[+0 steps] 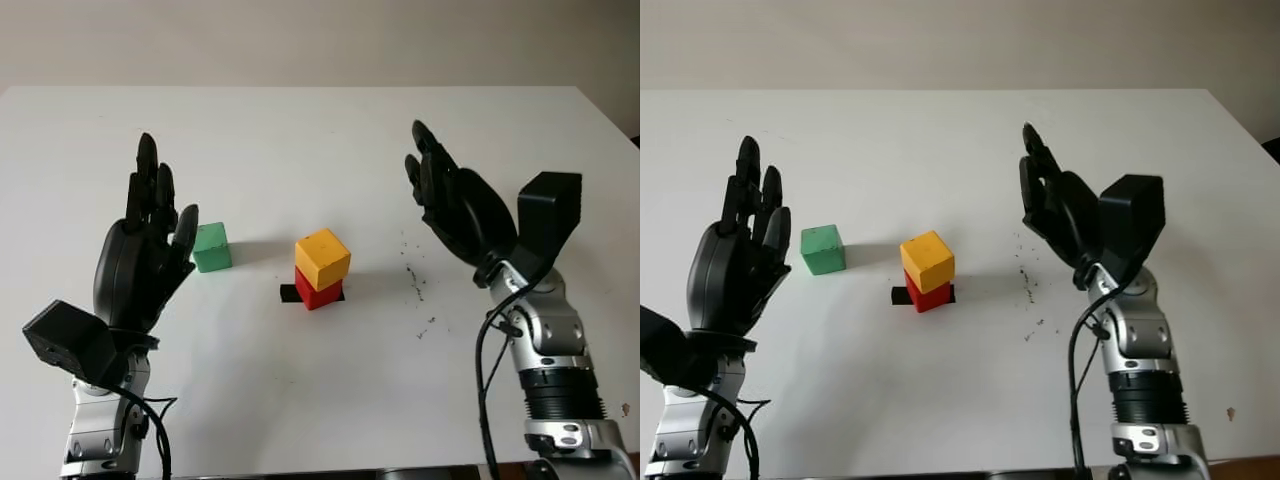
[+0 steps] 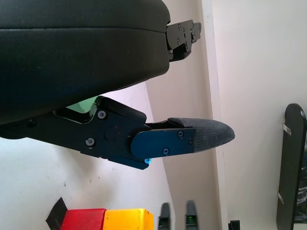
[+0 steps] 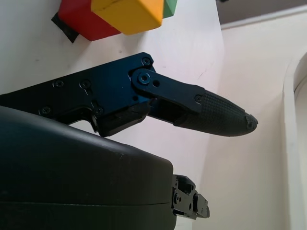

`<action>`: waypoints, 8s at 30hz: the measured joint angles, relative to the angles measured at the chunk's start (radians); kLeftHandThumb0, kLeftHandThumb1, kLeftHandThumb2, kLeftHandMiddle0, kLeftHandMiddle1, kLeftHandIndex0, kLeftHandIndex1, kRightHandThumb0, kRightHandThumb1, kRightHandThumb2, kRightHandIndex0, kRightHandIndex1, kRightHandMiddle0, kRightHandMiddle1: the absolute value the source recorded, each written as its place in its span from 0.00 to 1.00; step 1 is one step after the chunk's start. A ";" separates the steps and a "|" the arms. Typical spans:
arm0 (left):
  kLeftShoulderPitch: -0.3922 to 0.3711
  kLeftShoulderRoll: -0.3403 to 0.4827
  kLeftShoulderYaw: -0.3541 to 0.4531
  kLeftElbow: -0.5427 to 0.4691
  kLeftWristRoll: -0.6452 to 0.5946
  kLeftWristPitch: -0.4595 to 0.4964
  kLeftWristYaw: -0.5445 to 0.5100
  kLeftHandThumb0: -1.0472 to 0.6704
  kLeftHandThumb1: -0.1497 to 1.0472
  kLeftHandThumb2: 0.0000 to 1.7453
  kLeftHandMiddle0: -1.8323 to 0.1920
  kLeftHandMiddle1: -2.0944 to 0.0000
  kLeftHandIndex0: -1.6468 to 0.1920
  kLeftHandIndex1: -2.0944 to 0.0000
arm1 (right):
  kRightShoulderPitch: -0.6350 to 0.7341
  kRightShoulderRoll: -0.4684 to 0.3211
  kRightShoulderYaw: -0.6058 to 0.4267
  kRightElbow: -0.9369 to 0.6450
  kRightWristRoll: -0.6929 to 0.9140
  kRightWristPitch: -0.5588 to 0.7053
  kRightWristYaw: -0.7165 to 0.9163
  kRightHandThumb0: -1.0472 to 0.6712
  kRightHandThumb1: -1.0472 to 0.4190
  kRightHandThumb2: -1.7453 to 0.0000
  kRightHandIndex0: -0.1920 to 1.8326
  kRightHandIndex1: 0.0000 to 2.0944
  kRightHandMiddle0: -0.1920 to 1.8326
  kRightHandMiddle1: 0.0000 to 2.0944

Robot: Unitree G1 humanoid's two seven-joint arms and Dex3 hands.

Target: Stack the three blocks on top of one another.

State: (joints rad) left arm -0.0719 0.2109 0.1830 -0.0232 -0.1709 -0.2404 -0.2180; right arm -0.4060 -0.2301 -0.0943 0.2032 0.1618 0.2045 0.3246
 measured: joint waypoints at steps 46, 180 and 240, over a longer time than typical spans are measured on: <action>-0.443 0.639 -0.323 0.041 0.910 0.285 -0.312 0.05 1.00 0.06 0.93 0.97 0.68 0.95 | 0.057 0.103 -0.023 0.021 0.041 -0.099 -0.107 0.15 0.00 0.58 0.00 0.00 0.00 0.00; -0.415 0.427 -0.107 0.219 0.130 0.184 -0.233 0.37 1.00 0.08 0.71 0.97 0.69 0.39 | 0.091 0.102 -0.030 -0.003 0.038 -0.106 -0.107 0.22 0.00 0.64 0.00 0.00 0.00 0.00; -0.193 0.036 -0.211 -0.081 0.152 0.322 -0.067 0.30 1.00 0.15 0.81 0.97 0.76 0.28 | 0.110 0.122 -0.015 -0.017 0.021 -0.112 -0.130 0.23 0.00 0.65 0.00 0.00 0.00 0.00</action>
State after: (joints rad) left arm -0.2648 0.2465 -0.0276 -0.1038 -0.0193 0.0818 -0.2849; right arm -0.2959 -0.1077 -0.1095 0.1867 0.1825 0.0925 0.1947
